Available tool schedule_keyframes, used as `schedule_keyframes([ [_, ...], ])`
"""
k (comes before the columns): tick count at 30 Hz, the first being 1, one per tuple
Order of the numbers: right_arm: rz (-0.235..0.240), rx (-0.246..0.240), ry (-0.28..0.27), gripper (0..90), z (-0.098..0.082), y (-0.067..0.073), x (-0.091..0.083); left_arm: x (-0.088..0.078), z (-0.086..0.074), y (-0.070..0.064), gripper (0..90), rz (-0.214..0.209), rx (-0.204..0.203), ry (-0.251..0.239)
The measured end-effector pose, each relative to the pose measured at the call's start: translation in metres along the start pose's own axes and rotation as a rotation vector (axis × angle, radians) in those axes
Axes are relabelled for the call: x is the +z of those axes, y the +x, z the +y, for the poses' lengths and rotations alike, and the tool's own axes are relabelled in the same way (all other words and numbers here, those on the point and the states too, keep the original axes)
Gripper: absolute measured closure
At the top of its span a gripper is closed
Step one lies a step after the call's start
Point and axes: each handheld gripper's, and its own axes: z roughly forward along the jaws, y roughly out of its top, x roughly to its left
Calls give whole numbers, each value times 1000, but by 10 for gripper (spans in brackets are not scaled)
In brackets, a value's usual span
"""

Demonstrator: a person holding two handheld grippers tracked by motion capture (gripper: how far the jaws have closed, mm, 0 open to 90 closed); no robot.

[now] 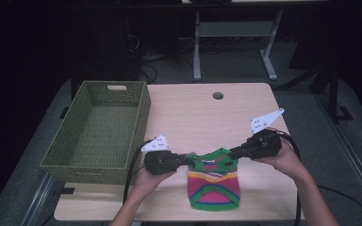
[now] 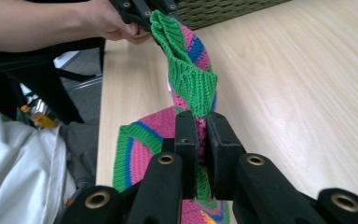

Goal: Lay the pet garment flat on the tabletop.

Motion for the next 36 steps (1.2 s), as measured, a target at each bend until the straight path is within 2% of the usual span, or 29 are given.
schedule_keyframes([
  [7, -60, 28, 16, 832, -5, -9, -3, 7, 6, 6, 808, 33, -33, -17],
  [15, -85, 51, 20, 830, -7, -19, -3, 16, 6, 14, 822, 63, -64, -21],
  [22, -126, 66, 35, 828, -4, -30, 0, 20, 10, 18, 825, 97, -73, -14],
  [36, -152, 106, 42, 826, 10, -60, 9, 28, 11, 39, 825, 184, -131, -22],
])
